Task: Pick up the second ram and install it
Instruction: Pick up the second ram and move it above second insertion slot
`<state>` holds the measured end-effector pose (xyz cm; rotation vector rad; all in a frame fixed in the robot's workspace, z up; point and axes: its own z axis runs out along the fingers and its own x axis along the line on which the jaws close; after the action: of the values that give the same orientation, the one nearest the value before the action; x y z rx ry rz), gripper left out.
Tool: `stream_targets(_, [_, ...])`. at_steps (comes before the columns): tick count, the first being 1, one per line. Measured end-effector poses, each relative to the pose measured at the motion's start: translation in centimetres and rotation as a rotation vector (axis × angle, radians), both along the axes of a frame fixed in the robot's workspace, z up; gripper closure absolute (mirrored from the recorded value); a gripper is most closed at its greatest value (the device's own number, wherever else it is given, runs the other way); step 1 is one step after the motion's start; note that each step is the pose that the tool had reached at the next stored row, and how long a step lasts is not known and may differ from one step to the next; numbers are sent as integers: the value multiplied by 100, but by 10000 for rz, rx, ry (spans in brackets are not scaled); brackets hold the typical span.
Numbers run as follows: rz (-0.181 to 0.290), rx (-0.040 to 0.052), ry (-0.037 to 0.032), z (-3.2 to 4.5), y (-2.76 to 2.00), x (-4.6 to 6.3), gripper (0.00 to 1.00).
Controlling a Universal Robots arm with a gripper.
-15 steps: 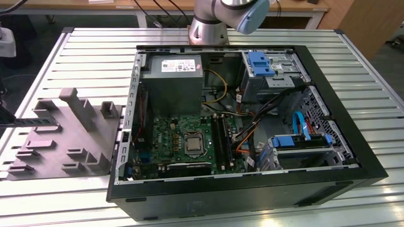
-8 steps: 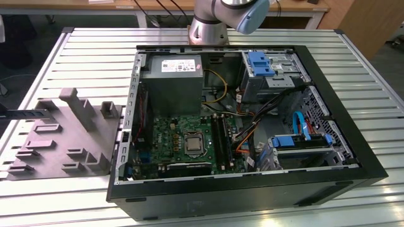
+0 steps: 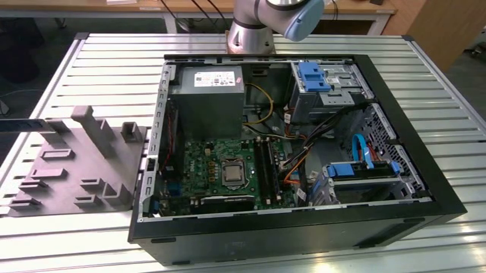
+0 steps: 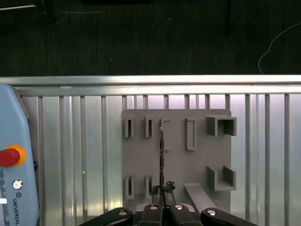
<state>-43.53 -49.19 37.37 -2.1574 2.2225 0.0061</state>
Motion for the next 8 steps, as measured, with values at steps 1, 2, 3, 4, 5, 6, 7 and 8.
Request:
stream_targets(1, [0, 1, -1, 35, 3, 0, 88])
stream_targets(2, [0, 0, -1, 72, 6, 0, 88])
stream_targets(3, [0, 0, 0, 107, 8, 0, 88])
stream_targets(4, [1, 0, -1, 142, 11, 0, 88])
stream_targets(5, [0, 0, 0, 181, 14, 0, 88])
stream_targets(6, [0, 0, 0, 217, 17, 0, 88])
stream_targets(7, [0, 0, 0, 251, 19, 0, 88])
stream_targets(8, [0, 0, 0, 286, 22, 0, 88])
